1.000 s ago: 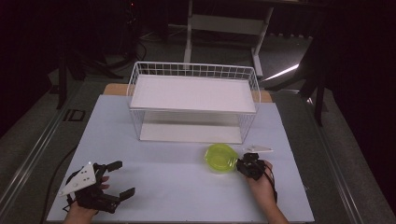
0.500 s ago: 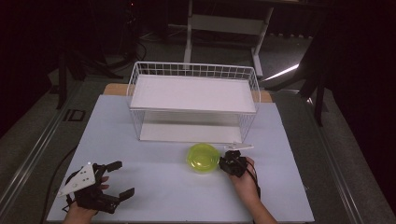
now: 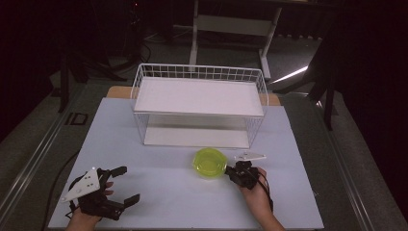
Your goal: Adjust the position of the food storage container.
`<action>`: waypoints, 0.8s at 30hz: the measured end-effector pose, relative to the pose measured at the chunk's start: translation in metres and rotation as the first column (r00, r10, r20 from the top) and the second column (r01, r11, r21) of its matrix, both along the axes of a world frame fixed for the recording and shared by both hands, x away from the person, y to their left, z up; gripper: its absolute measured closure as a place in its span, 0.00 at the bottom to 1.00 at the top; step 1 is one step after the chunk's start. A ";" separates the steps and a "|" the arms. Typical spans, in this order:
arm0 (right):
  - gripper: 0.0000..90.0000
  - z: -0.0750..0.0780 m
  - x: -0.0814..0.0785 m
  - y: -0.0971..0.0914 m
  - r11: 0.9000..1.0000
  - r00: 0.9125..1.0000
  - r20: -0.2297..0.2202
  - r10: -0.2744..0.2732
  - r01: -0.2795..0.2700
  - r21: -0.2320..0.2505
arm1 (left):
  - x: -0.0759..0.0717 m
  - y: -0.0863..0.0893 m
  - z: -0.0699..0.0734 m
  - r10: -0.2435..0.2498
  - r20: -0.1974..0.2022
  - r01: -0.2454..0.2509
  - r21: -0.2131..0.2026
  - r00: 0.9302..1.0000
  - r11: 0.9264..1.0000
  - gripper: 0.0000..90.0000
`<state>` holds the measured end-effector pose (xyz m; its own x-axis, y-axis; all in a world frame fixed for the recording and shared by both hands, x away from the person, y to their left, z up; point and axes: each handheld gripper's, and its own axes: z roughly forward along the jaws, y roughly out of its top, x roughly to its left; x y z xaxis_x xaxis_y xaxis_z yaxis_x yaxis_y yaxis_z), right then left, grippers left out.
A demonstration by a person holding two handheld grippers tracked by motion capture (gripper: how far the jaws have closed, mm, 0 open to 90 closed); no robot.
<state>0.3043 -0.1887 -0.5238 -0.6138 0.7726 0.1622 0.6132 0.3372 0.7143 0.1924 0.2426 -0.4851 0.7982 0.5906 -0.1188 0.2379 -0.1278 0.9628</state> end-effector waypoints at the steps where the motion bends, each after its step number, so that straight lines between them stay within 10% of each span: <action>1: 1.00 -0.001 0.002 0.002 1.000 1.000 -0.003 -0.002 0.002 0.001 | 0.000 0.000 0.000 0.000 0.001 0.000 0.001 1.000 1.000 0.02; 24: 1.00 -0.005 0.012 0.058 0.995 0.995 -0.033 0.096 -0.095 0.032 | -0.001 0.000 0.000 -0.005 0.000 0.005 0.005 1.000 1.000 0.02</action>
